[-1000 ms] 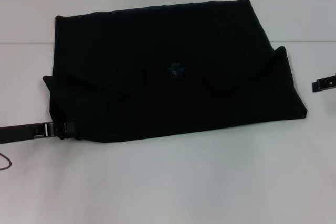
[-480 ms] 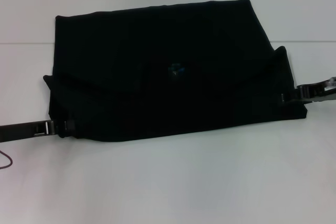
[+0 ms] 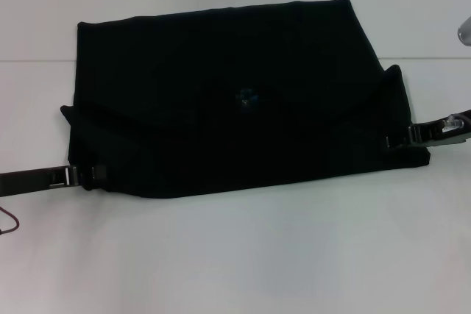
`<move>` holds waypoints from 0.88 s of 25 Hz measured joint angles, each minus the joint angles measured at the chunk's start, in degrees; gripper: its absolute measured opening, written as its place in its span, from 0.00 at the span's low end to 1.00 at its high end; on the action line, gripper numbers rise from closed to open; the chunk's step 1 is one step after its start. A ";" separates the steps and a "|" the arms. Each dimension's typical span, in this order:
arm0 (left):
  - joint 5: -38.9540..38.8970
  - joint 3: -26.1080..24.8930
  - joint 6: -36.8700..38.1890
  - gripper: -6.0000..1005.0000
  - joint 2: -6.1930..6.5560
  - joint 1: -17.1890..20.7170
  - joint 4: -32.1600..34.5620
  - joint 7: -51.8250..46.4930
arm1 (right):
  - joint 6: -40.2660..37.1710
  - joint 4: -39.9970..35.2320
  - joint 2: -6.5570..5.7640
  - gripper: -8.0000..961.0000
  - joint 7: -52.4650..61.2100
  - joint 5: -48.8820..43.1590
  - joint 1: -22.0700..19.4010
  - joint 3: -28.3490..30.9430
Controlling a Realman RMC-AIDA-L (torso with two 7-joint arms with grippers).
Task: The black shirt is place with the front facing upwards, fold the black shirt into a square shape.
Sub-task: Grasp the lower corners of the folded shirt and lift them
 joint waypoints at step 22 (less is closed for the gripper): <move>0.01 0.00 0.32 0.04 -0.01 -0.46 0.00 0.00 | 1.60 1.11 0.06 0.69 -0.17 -0.40 -0.22 -1.42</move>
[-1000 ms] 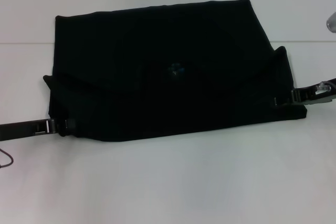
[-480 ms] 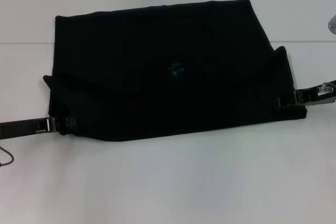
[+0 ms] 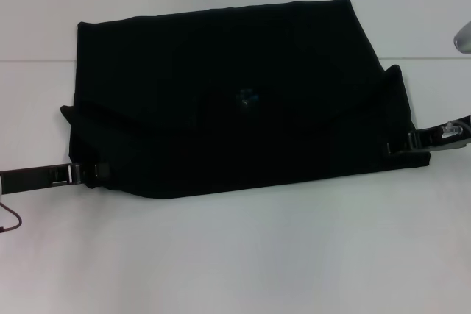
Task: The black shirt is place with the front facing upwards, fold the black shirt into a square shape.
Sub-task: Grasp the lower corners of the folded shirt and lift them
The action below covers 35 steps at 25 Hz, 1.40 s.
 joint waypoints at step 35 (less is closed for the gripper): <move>1.04 0.24 13.00 0.04 3.48 -0.85 -0.30 -5.35 | -18.88 -7.79 -1.84 0.08 -3.80 0.36 -2.03 0.40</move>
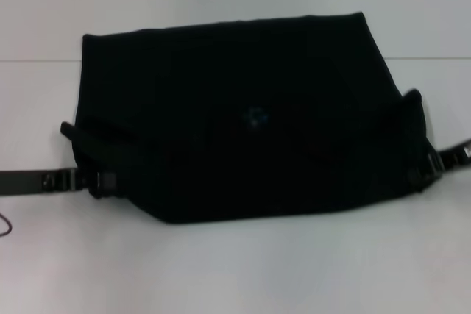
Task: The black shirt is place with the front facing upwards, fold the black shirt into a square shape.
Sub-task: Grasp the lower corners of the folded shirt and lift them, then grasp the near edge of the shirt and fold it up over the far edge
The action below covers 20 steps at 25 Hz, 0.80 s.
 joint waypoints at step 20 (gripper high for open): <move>14.21 1.15 29.61 0.04 1.59 -0.58 0.39 -4.45 | -27.80 -3.91 -0.69 0.08 -17.90 -0.43 -12.27 -0.05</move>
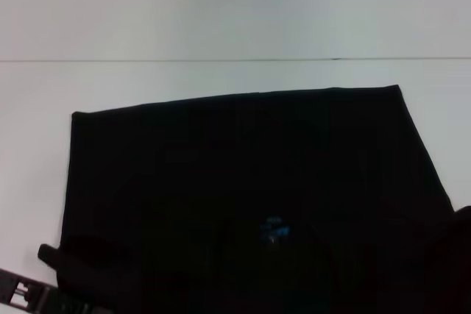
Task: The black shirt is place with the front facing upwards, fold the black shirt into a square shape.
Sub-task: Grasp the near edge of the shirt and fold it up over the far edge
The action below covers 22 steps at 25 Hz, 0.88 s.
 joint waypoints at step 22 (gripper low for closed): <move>-6.48 -29.05 -18.65 0.04 -0.42 -0.91 -0.57 -6.94 | 17.04 11.18 -4.41 0.08 6.92 19.18 5.87 19.76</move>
